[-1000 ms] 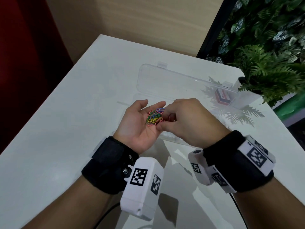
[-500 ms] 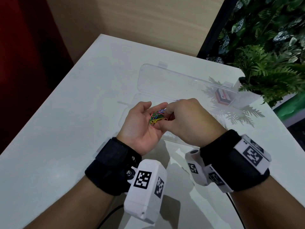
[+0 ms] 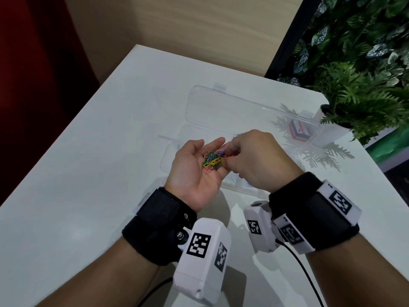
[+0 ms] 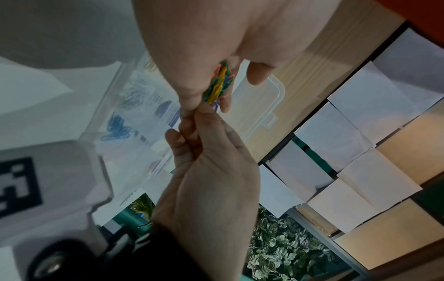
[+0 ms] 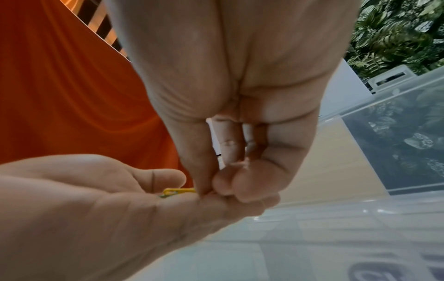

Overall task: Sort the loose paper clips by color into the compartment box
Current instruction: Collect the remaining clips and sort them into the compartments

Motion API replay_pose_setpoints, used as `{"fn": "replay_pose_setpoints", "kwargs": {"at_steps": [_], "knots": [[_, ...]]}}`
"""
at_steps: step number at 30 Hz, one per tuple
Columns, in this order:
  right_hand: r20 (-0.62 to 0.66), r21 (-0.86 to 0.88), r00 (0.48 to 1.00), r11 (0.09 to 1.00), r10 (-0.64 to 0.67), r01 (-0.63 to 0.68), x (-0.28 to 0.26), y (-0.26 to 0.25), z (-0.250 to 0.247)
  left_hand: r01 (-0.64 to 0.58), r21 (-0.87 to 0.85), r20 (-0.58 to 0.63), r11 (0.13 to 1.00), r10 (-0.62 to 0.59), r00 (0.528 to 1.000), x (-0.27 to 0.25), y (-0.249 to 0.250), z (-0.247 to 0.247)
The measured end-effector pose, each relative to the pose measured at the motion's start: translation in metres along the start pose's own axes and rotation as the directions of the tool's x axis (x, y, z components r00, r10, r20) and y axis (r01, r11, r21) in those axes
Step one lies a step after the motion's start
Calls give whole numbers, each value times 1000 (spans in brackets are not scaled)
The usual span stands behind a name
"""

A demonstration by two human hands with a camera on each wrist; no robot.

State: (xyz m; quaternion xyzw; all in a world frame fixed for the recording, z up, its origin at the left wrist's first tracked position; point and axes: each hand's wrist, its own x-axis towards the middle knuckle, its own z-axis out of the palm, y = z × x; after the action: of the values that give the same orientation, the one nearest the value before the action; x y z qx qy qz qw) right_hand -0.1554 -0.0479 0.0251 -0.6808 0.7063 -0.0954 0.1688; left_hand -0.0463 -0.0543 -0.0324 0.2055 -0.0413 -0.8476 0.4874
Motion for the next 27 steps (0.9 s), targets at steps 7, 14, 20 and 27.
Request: {"fn": "replay_pose_setpoints", "kwargs": {"at_steps": [7,14,20,27], "knots": [[59,-26,997,999,40,-39,9,0,-12,17,-10,-3,1000,-17,1000,0,-5,3],[41,186,999,982,10,-18,10,21,-43,43,-70,24,997,-41,999,0,-1,5],[-66,147,992,984,112,-101,3,76,-60,67,-26,48,997,-65,997,0,-7,10],[-56,-73,975,973,217,-220,6,111,-40,81,49,64,995,-84,994,10,-24,22]]}}
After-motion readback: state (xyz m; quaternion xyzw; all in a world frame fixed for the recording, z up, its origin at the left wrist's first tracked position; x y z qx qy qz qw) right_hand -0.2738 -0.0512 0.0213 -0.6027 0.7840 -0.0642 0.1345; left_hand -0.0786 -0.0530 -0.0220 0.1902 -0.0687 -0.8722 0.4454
